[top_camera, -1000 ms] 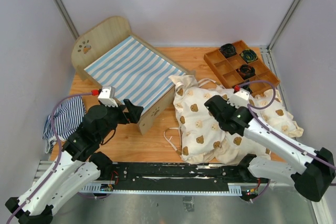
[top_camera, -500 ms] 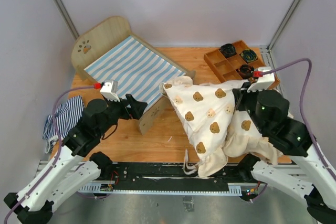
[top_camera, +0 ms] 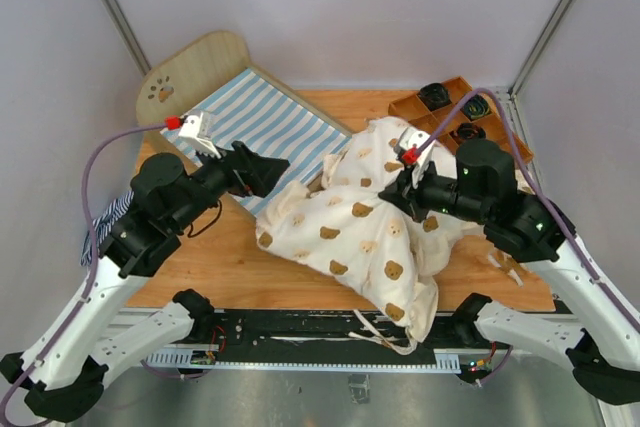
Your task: Set up the pet bed
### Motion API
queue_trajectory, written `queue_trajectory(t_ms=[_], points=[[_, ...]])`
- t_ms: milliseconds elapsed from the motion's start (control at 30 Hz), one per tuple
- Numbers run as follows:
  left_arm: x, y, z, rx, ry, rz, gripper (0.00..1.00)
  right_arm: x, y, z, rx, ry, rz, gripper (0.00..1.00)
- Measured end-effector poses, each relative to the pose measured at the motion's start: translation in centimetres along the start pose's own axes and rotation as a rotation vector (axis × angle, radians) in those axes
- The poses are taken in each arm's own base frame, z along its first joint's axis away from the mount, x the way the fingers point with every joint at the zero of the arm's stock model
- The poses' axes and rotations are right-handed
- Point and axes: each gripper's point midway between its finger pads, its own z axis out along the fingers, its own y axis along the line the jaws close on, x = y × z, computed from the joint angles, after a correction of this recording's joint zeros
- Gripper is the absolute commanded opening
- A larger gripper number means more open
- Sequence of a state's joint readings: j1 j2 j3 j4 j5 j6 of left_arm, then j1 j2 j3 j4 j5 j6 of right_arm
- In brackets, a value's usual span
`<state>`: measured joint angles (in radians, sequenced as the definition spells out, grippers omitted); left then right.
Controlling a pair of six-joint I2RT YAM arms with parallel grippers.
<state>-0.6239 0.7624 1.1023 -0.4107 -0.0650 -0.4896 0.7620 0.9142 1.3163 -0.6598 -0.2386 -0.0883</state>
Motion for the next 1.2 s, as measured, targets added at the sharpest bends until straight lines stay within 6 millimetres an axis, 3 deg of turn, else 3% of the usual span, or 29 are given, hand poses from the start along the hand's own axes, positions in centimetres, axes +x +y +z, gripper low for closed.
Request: queue_trajectory(t_ms=[200, 400, 533, 633, 733, 833, 967, 1200], points=[[5.2, -1.7, 2.8, 0.147, 0.172, -0.036, 0.96, 3.7, 3.7, -0.3, -0.192, 0.058, 0.000, 0.00], [10.2, -1.2, 6.3, 0.169, 0.347, -0.050, 0.97, 4.1, 6.3, -2.3, -0.322, 0.004, -0.016, 0.00], [13.1, -0.7, 7.0, 0.191, 0.420, -0.073, 0.97, 5.7, 7.4, -2.1, -0.367, 0.018, 0.035, 0.00], [15.8, 0.0, 6.9, 0.198, 0.482, -0.107, 0.97, 9.3, 7.8, -1.0, -0.360, 0.103, 0.144, 0.00], [17.9, 0.4, 6.8, 0.204, 0.530, -0.141, 0.96, 14.4, 8.2, -0.1, -0.327, 0.228, 0.278, 0.00], [19.2, 0.2, 7.0, 0.216, 0.561, -0.158, 0.96, 17.4, 8.6, -0.2, -0.301, 0.289, 0.355, 0.00], [21.7, -1.4, 7.5, 0.257, 0.623, -0.155, 0.96, 17.2, 8.7, -1.0, -0.279, 0.247, 0.390, 0.00], [26.4, -2.2, 9.6, 0.222, 0.737, -0.113, 0.95, 16.6, 8.6, -1.6, -0.257, 0.210, 0.407, 0.00]])
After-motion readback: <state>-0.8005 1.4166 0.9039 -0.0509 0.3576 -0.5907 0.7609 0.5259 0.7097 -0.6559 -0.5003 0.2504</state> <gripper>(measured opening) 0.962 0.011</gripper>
